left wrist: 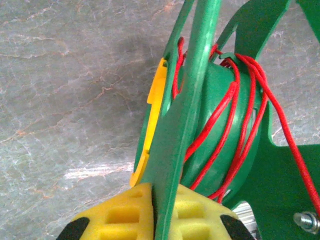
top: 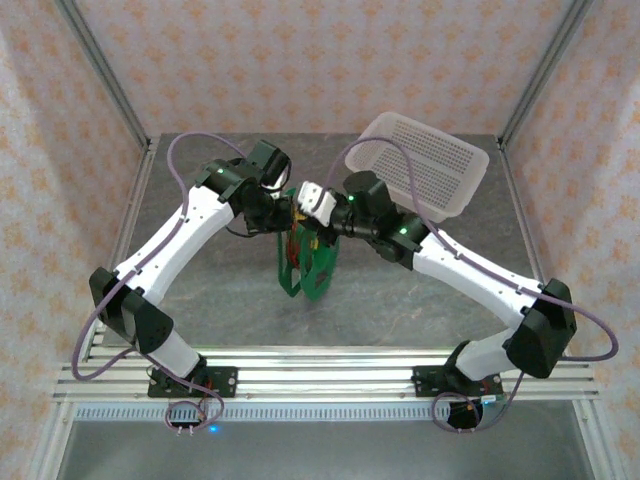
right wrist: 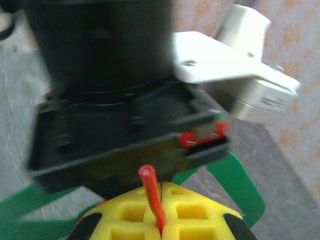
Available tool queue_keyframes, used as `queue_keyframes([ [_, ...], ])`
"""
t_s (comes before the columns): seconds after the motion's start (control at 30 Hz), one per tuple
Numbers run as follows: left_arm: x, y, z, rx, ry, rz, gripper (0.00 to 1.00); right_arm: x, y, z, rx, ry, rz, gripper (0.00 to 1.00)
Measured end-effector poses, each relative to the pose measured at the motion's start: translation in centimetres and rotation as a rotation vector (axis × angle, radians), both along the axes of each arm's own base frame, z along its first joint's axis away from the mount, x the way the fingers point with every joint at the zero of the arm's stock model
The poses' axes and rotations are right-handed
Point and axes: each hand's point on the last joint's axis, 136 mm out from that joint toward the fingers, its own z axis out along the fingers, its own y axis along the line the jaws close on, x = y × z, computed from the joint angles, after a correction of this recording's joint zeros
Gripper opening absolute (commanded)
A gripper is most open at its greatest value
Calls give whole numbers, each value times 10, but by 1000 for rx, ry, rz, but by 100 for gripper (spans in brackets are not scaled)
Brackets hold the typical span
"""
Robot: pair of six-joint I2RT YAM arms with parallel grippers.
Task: Wrap the cables
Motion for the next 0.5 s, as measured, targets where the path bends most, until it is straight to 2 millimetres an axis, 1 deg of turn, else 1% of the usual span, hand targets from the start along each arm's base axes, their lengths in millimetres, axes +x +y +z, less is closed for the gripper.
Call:
queue_keyframes([
  [0.13, -4, 0, 3, -5, 17, -9, 0, -10, -5, -7, -209, -240, 147, 0],
  [0.23, -4, 4, 6, 18, 16, -10, 0, -11, -10, -15, -336, -379, 205, 0],
  [0.3, -3, 5, 8, 22, 20, -5, 0, -11, -10, -16, -398, -458, 218, 0],
  [0.4, -3, 6, 8, 22, 22, 0, 0, -12, -11, -16, -469, -533, 235, 0],
  [0.5, -2, 6, 8, 15, 27, 25, 0, -9, -9, -17, -521, -557, 245, 0],
])
